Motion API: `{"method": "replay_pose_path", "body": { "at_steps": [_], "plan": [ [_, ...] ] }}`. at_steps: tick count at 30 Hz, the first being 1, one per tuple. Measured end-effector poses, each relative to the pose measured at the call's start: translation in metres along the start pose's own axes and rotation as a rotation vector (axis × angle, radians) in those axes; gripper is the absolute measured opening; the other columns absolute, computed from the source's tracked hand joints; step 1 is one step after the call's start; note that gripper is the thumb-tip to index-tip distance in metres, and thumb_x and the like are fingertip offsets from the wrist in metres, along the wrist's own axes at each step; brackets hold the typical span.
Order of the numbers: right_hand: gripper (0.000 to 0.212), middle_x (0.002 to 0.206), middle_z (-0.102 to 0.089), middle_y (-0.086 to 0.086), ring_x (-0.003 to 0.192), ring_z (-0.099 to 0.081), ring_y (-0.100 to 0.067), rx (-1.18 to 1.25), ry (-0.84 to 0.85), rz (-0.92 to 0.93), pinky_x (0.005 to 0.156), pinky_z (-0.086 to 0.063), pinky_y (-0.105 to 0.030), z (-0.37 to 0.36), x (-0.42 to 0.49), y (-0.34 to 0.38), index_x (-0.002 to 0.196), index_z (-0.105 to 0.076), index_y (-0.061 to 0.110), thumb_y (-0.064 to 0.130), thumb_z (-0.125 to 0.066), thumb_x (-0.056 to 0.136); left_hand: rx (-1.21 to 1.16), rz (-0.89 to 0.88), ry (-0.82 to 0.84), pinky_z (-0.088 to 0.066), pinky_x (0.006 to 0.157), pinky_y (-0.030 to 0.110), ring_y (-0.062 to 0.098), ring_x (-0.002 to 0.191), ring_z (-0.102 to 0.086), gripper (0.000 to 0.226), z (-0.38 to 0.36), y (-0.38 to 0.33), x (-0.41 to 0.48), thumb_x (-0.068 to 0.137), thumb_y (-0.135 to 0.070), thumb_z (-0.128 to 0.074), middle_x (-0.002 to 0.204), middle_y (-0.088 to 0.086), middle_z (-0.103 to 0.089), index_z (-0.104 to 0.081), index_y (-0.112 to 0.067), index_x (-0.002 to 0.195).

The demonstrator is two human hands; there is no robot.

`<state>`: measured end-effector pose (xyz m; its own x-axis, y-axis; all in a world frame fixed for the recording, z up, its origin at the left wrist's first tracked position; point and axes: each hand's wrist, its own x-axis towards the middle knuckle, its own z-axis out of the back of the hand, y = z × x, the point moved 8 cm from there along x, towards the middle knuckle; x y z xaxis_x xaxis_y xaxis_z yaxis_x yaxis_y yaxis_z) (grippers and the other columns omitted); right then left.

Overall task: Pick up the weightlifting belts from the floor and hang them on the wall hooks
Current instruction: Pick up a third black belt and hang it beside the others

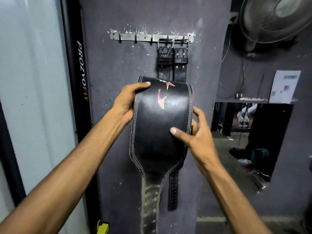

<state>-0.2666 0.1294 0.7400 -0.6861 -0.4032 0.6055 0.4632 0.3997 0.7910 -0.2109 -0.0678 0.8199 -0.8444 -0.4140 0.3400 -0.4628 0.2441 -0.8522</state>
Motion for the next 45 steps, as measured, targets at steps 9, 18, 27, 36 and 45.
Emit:
{"method": "replay_pose_path", "body": {
  "at_steps": [9,18,27,36,45],
  "plan": [
    [0.063,0.126,-0.073,-0.003,0.117,-0.069,-0.021,-0.054,0.197,-0.085,0.102,-0.054,-0.041,-0.009,-0.025,-0.028,0.133,-0.057,0.017,0.01,-0.083,0.076,0.187,-0.19,0.079,-0.057,0.066,0.031,0.022,0.066,-0.067,0.013,-0.011,-0.017,-0.022,0.084,-0.002,-0.062,0.078,0.012,-0.069,-0.067,-0.002,0.096],
    [0.059,0.125,-0.067,-0.02,0.114,-0.066,-0.037,0.481,0.169,-0.407,0.105,-0.051,-0.048,-0.04,0.066,0.052,0.136,-0.06,-0.001,0.037,-0.065,0.092,0.491,-0.277,0.256,-0.053,0.076,0.019,0.01,0.082,-0.068,0.026,-0.002,-0.036,-0.074,0.082,0.003,-0.065,0.088,0.0,-0.074,-0.068,-0.001,0.108],
    [0.016,0.084,-0.073,-0.013,0.069,-0.073,-0.022,0.261,0.203,-0.153,0.063,-0.06,-0.029,-0.045,0.047,0.07,0.098,-0.068,0.001,0.009,-0.072,0.085,0.279,0.021,0.036,-0.05,0.103,0.041,0.025,0.108,-0.068,0.034,0.005,-0.036,-0.053,0.088,-0.035,-0.069,0.115,0.011,-0.073,-0.073,-0.011,0.113],
    [0.031,0.099,-0.077,-0.01,0.091,-0.072,-0.026,0.314,0.208,-0.282,0.092,-0.057,-0.039,-0.021,0.063,0.093,0.107,-0.077,0.01,0.035,-0.067,0.091,0.354,-0.261,0.102,-0.055,0.09,0.04,0.028,0.092,-0.069,0.042,-0.037,-0.051,-0.059,0.073,-0.012,-0.077,0.106,0.021,-0.071,-0.068,-0.002,0.112],
    [0.009,0.065,-0.069,0.001,0.052,-0.062,-0.005,0.16,0.128,-0.194,0.051,-0.05,-0.016,-0.034,0.078,0.067,0.088,-0.071,0.009,0.002,-0.065,0.09,0.301,0.059,0.136,-0.058,0.069,0.028,0.019,0.073,-0.073,0.038,-0.024,-0.025,-0.052,0.092,-0.042,-0.06,0.081,0.006,-0.077,-0.078,-0.012,0.079]
  ]
}}
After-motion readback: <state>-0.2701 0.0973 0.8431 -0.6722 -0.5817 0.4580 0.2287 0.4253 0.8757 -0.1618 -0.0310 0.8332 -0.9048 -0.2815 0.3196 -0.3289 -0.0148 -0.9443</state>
